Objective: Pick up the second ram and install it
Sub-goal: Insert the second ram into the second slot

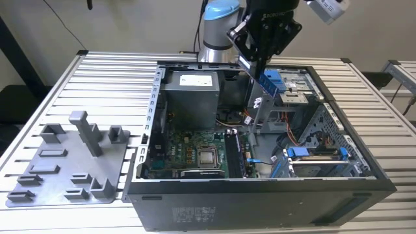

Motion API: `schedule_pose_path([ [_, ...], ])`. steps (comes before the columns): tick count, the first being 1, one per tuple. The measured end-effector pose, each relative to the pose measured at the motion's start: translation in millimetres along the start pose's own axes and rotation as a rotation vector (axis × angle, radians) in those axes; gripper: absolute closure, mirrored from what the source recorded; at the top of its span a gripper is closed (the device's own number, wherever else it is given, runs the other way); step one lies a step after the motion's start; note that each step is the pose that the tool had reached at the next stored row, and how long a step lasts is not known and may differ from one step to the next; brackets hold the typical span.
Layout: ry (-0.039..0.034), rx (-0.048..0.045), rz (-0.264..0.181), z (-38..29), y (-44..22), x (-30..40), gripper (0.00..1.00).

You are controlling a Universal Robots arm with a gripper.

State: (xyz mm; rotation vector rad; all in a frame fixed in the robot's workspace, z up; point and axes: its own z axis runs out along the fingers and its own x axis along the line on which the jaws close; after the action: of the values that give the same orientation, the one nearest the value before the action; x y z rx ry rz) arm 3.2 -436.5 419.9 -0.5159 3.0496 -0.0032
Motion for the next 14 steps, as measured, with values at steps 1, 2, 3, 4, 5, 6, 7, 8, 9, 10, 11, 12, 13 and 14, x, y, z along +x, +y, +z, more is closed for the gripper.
schedule_pose_path([
  [1,0.0001,0.0003,0.006,0.0,0.0,0.0,0.86],
  [2,0.0002,0.0006,0.011,0.0,0.0,0.0,0.86],
  [3,0.0003,0.0009,0.019,0.0,0.0,-0.1,0.86],
  [4,0.0004,0.0012,0.026,0.0,0.0,-0.1,0.86],
  [5,0.0005,0.0016,0.035,0.0,0.0,-0.1,0.86],
  [6,0.0006,0.0020,0.044,0.0,0.0,-0.1,0.86],
  [7,0.0007,0.0025,0.054,0.0,0.0,-0.1,0.86],
  [8,0.0008,0.0030,0.064,0.0,0.0,-0.1,0.86],
  [9,0.0009,0.0035,0.074,0.0,0.0,-0.1,0.86],
  [10,0.0010,0.0040,0.085,0.0,0.0,-0.1,0.86],
  [11,0.0011,0.0045,0.096,0.0,0.0,-0.1,0.86],
  [12,0.0012,0.0050,0.106,0.0,0.0,-0.1,0.86],
  [13,0.0014,0.0056,0.119,0.0,0.0,-0.1,0.86],
  [14,0.0015,0.0062,0.130,0.0,0.0,-0.1,0.86],
])
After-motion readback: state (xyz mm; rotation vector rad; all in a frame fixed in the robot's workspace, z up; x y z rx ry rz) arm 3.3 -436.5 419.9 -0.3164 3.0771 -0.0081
